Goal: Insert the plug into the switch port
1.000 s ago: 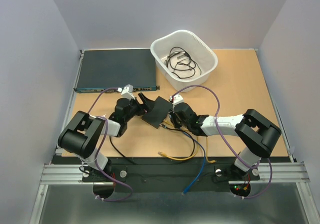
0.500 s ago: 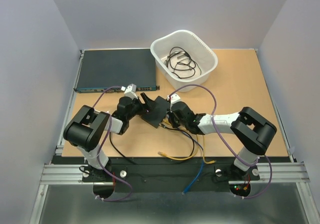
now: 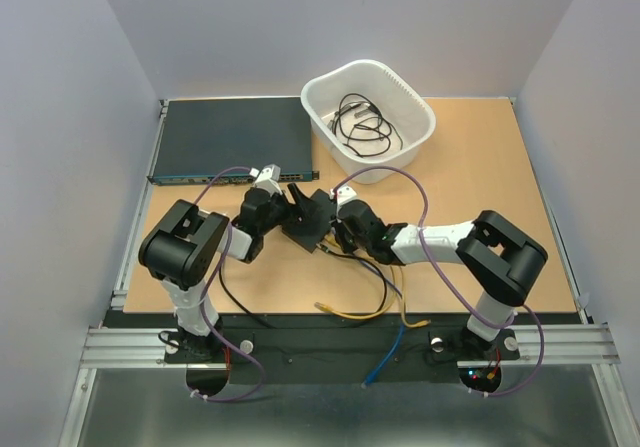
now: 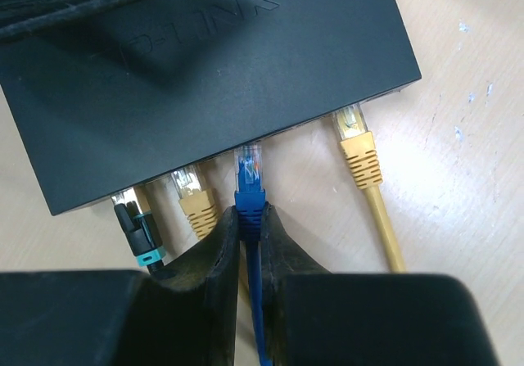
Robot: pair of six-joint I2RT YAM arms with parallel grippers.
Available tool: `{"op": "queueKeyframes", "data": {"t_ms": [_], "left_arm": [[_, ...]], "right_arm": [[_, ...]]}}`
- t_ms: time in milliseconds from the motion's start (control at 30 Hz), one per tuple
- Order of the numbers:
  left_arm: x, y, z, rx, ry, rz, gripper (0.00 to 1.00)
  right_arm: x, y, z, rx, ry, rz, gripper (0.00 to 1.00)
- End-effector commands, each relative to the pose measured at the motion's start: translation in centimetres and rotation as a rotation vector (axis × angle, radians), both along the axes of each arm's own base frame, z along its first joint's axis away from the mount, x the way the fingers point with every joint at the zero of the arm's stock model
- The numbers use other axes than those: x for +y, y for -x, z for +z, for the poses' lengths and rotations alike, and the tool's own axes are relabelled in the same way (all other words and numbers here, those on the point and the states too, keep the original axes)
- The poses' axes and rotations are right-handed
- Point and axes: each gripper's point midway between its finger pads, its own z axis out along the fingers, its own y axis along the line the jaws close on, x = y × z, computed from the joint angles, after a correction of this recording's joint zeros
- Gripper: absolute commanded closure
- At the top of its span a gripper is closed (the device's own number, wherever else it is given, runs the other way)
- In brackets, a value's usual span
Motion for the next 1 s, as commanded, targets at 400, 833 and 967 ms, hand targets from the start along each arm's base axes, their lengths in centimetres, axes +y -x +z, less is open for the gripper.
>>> {"op": "queueKeyframes", "data": {"t_ms": [400,833,967], "left_arm": [[-5.0,1.1,0.5,-0.063,-0.033,-0.206,0.24],[-7.1,2.4,0.0,-0.071,-0.070,-0.295,0.28],[-7.4,2.8,0.0,-0.076,-0.076,-0.314,0.28]], "right_arm": [[2.8,-1.4,1.9,-0.109,0.029,0.185,1.00],[2.7,-2.4,4.2,-0.225,0.083,0.260,1.00],[3.1,-2.2,3.6,-0.220,0.078,0.284,1.00]]}}
